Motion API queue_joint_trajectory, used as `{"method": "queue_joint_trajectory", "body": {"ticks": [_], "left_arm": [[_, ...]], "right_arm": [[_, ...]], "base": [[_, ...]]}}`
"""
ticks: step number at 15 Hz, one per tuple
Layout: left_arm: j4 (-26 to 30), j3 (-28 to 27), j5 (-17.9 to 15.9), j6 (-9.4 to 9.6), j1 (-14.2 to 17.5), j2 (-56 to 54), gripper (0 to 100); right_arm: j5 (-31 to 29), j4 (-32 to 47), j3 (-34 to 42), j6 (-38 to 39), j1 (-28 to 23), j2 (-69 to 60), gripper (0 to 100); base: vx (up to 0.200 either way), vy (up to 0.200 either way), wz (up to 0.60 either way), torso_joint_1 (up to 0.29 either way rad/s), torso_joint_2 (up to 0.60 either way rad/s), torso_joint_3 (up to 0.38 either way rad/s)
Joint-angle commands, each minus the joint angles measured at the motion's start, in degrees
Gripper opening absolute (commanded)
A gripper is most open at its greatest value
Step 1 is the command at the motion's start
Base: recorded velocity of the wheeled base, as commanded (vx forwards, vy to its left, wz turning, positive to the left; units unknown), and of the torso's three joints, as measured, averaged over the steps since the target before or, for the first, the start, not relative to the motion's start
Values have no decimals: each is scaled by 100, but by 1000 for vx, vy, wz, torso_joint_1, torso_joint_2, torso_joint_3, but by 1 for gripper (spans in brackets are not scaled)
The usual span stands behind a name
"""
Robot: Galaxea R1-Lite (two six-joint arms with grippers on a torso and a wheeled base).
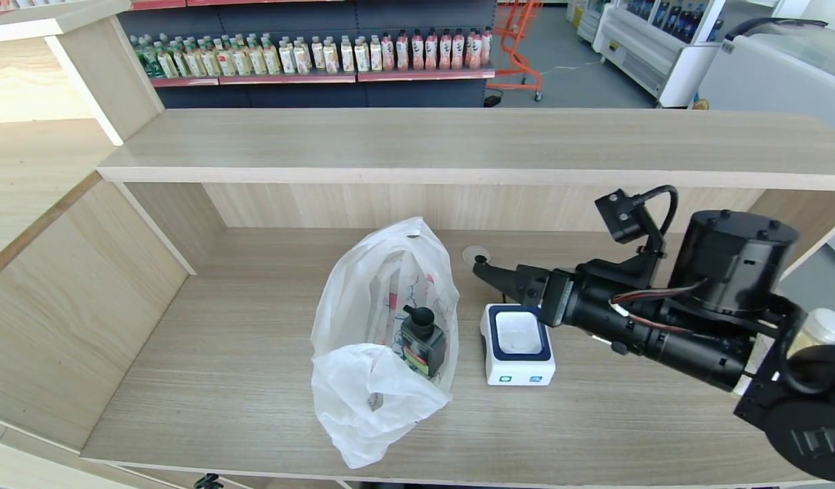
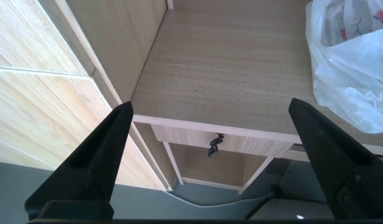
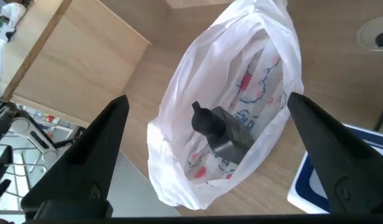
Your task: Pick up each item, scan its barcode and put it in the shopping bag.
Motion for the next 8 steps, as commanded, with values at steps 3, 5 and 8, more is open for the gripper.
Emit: {"method": "queue_joint_trajectory", "body": {"ticks": [3, 5, 8], "left_arm": [[1, 0, 0, 2, 1, -2, 100], [1, 0, 0, 2, 1, -2, 100], [1, 0, 8, 2, 1, -2, 100]], "right_arm": [[-19, 141, 1193, -935, -299, -1540, 100], [-212, 141, 1606, -1427, -361, -1953, 100], [-581, 387, 1677, -1436, -264, -2278, 100]], "base": [[0, 0, 0, 0, 0, 0], [0, 0, 0, 0, 0, 0], [0, 0, 0, 0, 0, 0]]}}
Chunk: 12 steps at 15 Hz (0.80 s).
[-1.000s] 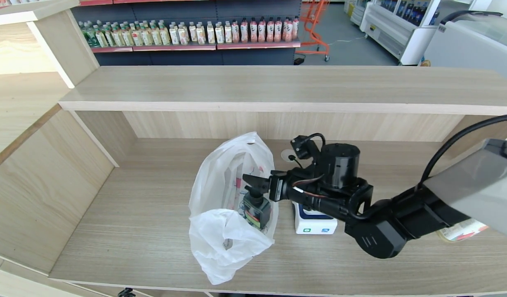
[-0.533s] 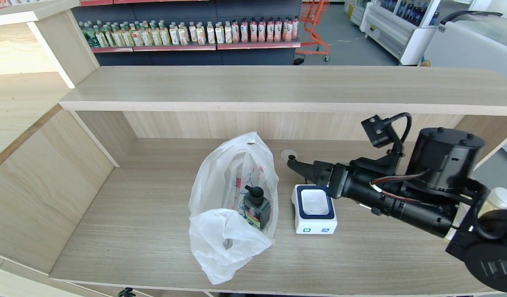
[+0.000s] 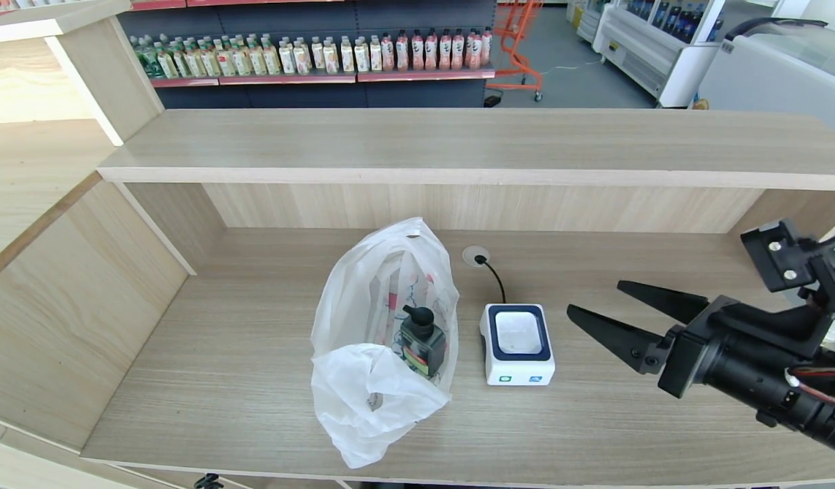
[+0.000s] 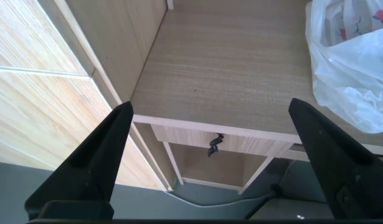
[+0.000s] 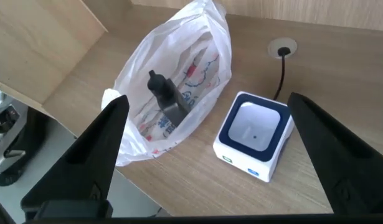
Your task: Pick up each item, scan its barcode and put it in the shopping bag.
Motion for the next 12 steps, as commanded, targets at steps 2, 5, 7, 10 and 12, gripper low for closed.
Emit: {"method": "queue_joint_trajectory", "body": {"ticks": [2, 5, 7, 10, 12], "left_arm": [[-9, 0, 11, -35, 1, 6, 100], [-9, 0, 11, -71, 1, 6, 100], [-9, 0, 11, -71, 1, 6, 100], [-9, 0, 11, -53, 1, 6, 100], [-9, 0, 11, -62, 1, 6, 100]], "right_arm": [[-82, 406, 18, -1, 20, -505, 100], [-178, 442, 35, -1, 20, -531, 100], [-275, 450, 62, -1, 20, -531, 100], [-293, 450, 106, -1, 20, -505, 100], [-407, 450, 193, -1, 20, -496, 100]], "base": [[0, 0, 0, 0, 0, 0], [-67, 0, 0, 1, 2, 1], [-200, 0, 0, 7, 10, 2], [-200, 0, 0, -9, -1, 2], [0, 0, 0, 0, 0, 0]]}}
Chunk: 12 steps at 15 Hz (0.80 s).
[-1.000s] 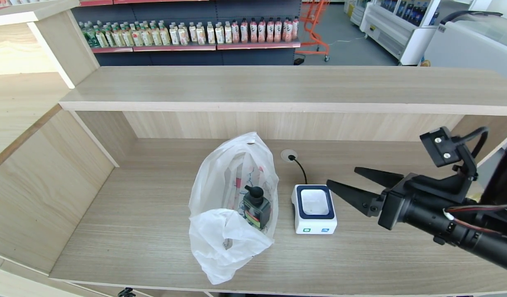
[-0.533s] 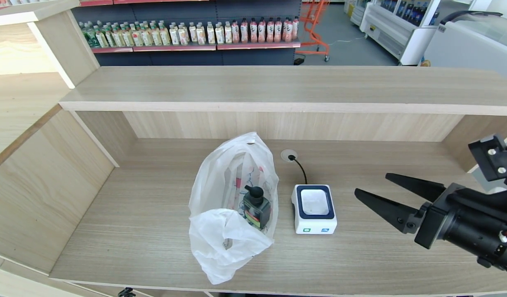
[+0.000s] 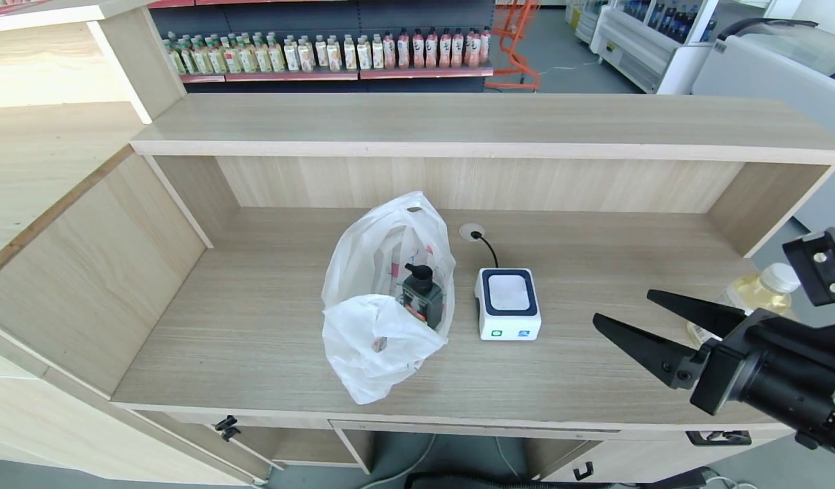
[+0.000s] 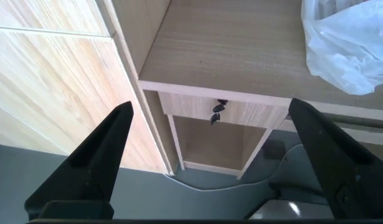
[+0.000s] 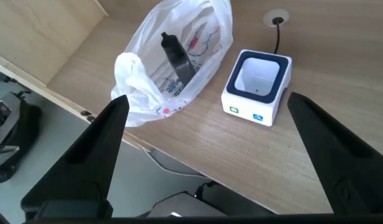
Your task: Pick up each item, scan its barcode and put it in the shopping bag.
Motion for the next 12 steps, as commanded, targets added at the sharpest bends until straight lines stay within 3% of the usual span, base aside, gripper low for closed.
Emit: {"method": "queue_joint_trajectory", "body": {"ticks": [1, 5, 12], "left_arm": [[-3, 0, -5, -4, 1, 6, 100], [6, 0, 3, 4, 1, 6, 100], [6, 0, -5, 4, 1, 6, 100]], "right_arm": [[-144, -9, 71, 2, -17, 37, 100], [-680, 228, 89, 2, -26, 46, 100], [-724, 228, 89, 10, -34, 55, 100]], "base": [[0, 0, 0, 0, 0, 0], [0, -200, 0, 5, 1, 6], [0, -200, 0, 2, 4, 2]]}}
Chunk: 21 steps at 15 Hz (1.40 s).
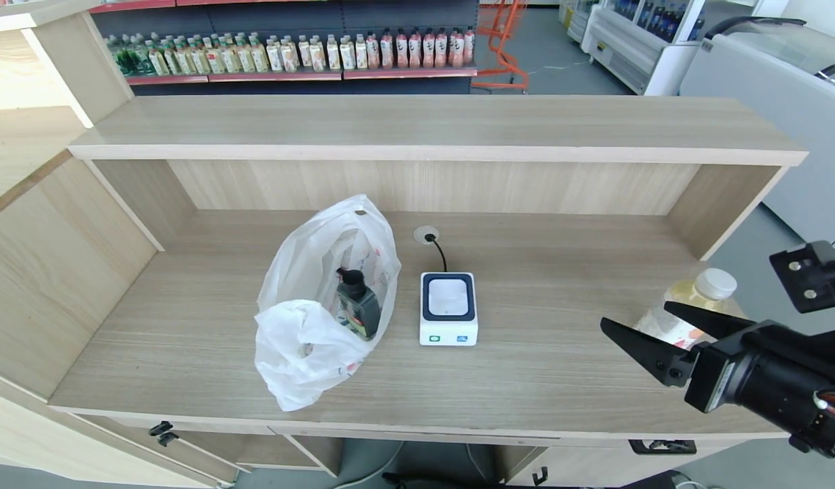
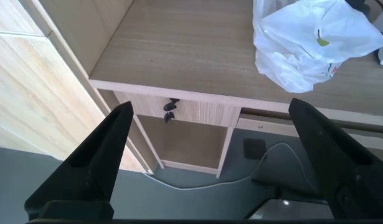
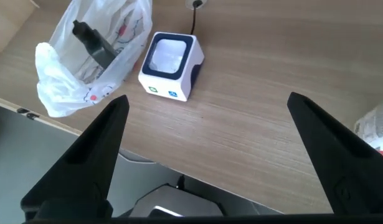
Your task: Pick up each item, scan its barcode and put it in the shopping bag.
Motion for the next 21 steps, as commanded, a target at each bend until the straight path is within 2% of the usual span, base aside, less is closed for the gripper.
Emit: {"method": "queue_joint_trajectory", "body": {"ticks": [1, 3, 7, 9, 12, 16, 18, 20, 21], "left_arm": [[4, 0, 0, -4, 1, 6, 100], [4, 0, 0, -4, 1, 6, 100], [-5, 0, 8, -13, 1, -2, 100], [4, 0, 8, -4, 1, -2, 100], [4, 0, 8, -4, 1, -2, 100], [-5, 0, 8, -4, 1, -2, 100], [-5, 0, 8, -4, 1, -2, 100], [-5, 0, 8, -4, 1, -2, 100], [-5, 0, 8, -4, 1, -2, 100]], "right_arm": [[-9, 6, 12, -3, 5, 38, 100], [-61, 42, 30, -3, -13, 56, 100], [-765, 745, 39, -3, -224, 38, 100], [-1002, 956, 39, -3, -382, 38, 100], [-1802, 1641, 12, -267, -795, 3, 100], [-1925, 1606, -128, -302, -1287, 442, 100], [-1907, 1501, -295, -241, -1305, 776, 100], [-1837, 525, -322, -179, -1305, 1576, 100], [-1837, 393, -322, -179, -1296, 1673, 100]], "base": [[0, -200, 0, 2, 2, -2], [0, -200, 0, 0, 5, 7], [0, -200, 0, 0, 5, 2], [0, 0, 0, 0, 0, 0], [0, 0, 0, 0, 0, 0], [0, 0, 0, 0, 0, 0], [0, 0, 0, 0, 0, 0], [0, 0, 0, 0, 0, 0], [0, 0, 0, 0, 0, 0]]}}
